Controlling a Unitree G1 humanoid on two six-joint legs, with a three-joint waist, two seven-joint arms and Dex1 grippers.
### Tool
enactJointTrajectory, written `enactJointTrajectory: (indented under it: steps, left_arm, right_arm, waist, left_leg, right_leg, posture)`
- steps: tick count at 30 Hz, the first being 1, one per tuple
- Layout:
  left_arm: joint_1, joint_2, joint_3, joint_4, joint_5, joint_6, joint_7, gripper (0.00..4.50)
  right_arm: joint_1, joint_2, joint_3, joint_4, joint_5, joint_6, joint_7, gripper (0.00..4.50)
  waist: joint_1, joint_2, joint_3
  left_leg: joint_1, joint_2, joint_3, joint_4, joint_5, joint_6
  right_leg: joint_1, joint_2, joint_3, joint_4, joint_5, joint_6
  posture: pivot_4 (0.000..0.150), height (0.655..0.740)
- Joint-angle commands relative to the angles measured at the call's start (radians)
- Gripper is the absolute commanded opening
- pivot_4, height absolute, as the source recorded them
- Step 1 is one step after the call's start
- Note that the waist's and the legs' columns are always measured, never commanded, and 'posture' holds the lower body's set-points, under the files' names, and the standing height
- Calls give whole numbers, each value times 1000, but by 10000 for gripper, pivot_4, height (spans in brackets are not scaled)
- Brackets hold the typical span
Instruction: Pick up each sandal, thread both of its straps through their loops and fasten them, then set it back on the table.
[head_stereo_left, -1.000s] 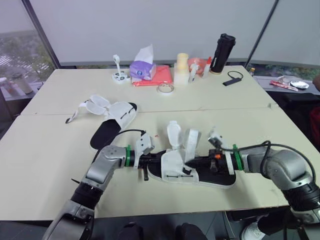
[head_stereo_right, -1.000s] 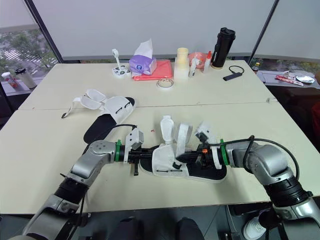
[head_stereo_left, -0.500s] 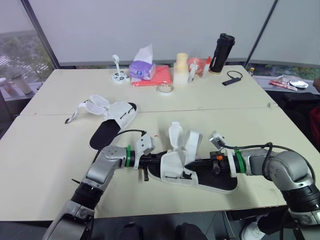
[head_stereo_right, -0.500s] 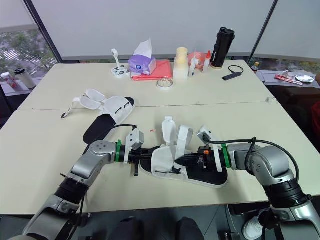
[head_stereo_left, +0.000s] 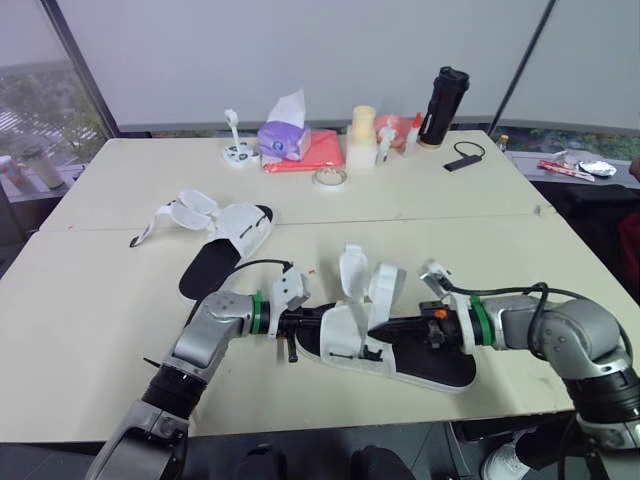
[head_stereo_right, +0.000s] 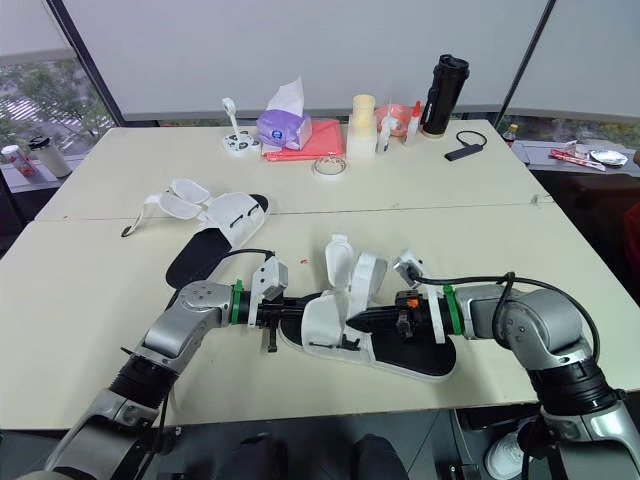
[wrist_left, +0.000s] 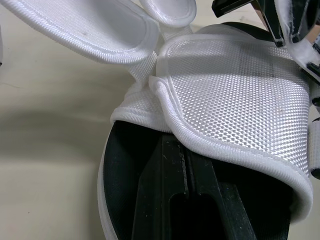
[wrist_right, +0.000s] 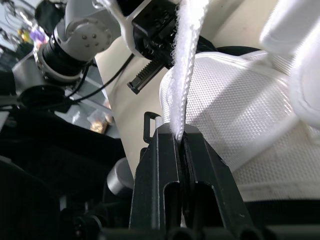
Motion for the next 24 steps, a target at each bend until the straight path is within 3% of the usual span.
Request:
enactJointTrajectory:
  steps: [1, 9, 15, 24]
  left_arm:
    - [12, 7, -7, -14, 1, 10, 1, 0]
    - [33, 12, -11, -35, -2, 21, 3, 0]
    - [24, 2, -13, -24, 2, 22, 5, 0]
    - [15, -2, -11, -11, 3, 19, 4, 0]
  right_arm:
    - [-8, -6, 20, -78, -31, -65, 22, 460]
    - [29, -30, 2, -180, -38, -108, 37, 460]
    - [100, -99, 74, -222, -120, -173, 77, 460]
    - [119, -67, 126, -202, -188, -199, 27, 460]
  waist:
    - [0, 0, 0]
    - [0, 0, 0]
    - [2, 0, 0]
    - [1, 0, 0]
  left_leg:
    - [0, 0, 0, 0, 0, 0]
    - [0, 0, 0, 0, 0, 0]
    - [0, 0, 0, 0, 0, 0]
    - [0, 0, 0, 0, 0, 0]
  right_leg:
    - [0, 0, 0, 0, 0, 0]
    - [0, 0, 0, 0, 0, 0]
    - [0, 0, 0, 0, 0, 0]
    - [0, 0, 0, 0, 0, 0]
  posture:
    - [1500, 7394]
    - [1500, 7394]
    - [1500, 7394]
    - [1500, 7394]
